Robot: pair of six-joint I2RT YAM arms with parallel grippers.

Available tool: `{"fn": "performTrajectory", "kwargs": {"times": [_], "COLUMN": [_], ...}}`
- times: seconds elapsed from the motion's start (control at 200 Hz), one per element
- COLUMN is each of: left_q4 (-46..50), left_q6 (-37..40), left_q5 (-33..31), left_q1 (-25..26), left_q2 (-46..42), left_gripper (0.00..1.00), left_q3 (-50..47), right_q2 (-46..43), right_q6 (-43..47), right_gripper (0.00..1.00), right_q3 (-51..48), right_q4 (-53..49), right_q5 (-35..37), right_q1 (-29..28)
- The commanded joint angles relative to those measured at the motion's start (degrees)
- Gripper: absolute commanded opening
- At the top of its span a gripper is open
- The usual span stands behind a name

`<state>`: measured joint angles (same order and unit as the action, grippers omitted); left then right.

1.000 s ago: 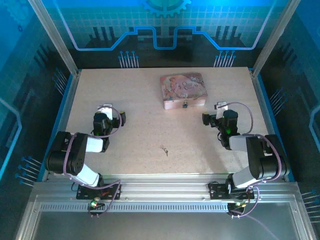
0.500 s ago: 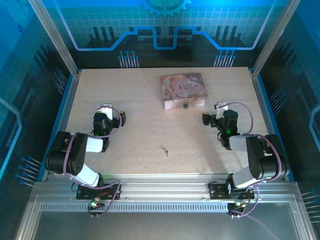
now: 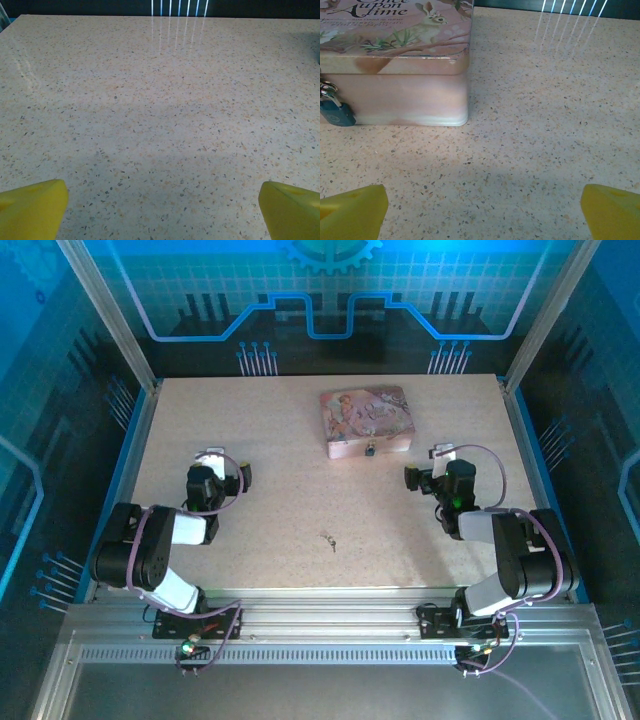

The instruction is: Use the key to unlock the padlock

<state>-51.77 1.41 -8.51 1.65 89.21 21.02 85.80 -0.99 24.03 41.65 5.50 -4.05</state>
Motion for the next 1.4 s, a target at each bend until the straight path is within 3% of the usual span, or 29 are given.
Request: {"fn": "performTrajectory", "kwargs": {"times": [0.0,0.67,0.825,0.91,1.01,1.171,1.266,1.396], "left_q4": [-1.27,-1.21,-1.01,0.28,9.11,34.94,46.39,59.56], "left_q6": [-1.24,-1.32,-1.41,-1.23,-1.39,-4.50,-7.21,-13.12], "left_q5": [1.11,1.37,1.56,2.28,2.16,5.61,9.70,12.44], "left_q1": [-0.42,-0.43,-0.60,-0.60,-0.52,-0.51,-0.43,0.56], "left_q2": [-0.27,-0.26,-0.35,-1.59,-6.74,-14.15,-16.09,-17.37], "left_gripper": [0.99,0.99,0.99,0.99,0.99,0.93,0.91,0.82], "left_q3": [0.83,0.86,0.93,1.09,3.15,13.63,19.20,25.18], "right_q2": [0.42,0.40,-1.14,-3.71,-6.55,-8.61,-8.17,-6.26], "right_q6": [0.72,0.86,2.60,3.26,0.76,-2.08,-1.60,-3.12], "right_gripper": [1.00,1.00,1.00,1.00,1.00,0.93,0.85,0.78], "right_q3": [0.54,0.54,3.40,8.05,14.27,21.62,25.28,30.11], "right_q4": [1.86,1.93,-4.41,-14.83,-29.88,-48.16,-57.07,-65.67], "right_q5": [-0.63,-1.38,-5.18,-5.76,-8.02,-12.35,-11.39,-7.97], "right_q1": [0.70,0.80,0.65,-0.06,-0.30,-3.50,-9.58,-21.64]}}
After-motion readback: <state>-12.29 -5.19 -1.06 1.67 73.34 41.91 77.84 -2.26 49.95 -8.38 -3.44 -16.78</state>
